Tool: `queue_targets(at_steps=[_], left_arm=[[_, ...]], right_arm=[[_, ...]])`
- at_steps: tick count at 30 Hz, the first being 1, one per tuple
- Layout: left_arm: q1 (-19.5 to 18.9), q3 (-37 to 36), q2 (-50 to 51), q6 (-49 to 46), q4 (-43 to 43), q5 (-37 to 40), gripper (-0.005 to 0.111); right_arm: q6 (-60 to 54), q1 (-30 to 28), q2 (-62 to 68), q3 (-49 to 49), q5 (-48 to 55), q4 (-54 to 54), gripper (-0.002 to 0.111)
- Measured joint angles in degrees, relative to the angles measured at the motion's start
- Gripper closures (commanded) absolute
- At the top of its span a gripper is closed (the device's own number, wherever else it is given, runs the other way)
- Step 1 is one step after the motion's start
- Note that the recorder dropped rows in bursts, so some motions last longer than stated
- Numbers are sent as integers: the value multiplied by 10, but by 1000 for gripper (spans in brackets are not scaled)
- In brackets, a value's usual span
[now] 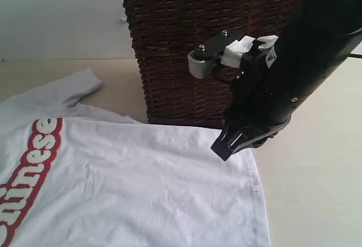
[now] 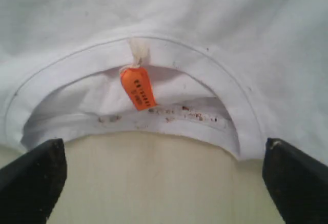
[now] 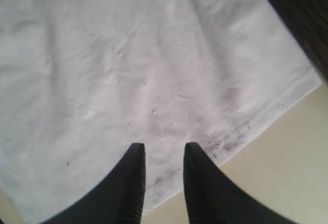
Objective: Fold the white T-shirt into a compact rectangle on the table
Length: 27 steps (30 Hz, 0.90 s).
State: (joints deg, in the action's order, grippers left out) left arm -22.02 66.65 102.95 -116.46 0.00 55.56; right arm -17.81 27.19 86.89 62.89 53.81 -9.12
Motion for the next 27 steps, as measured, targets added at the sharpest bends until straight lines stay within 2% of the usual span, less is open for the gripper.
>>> queue_targets(at_steps=[11,20,27], left_arm=[[-13,0,97,-29,0,-38,1],[-18,0,119,-17,0,-127,1],[-23,0,119,-11,0,-128,1]], right_arm=[[0,0,0,0,13,2,80],[0,0,0,0,15,2,80],[0,0,0,0,15,2,80]])
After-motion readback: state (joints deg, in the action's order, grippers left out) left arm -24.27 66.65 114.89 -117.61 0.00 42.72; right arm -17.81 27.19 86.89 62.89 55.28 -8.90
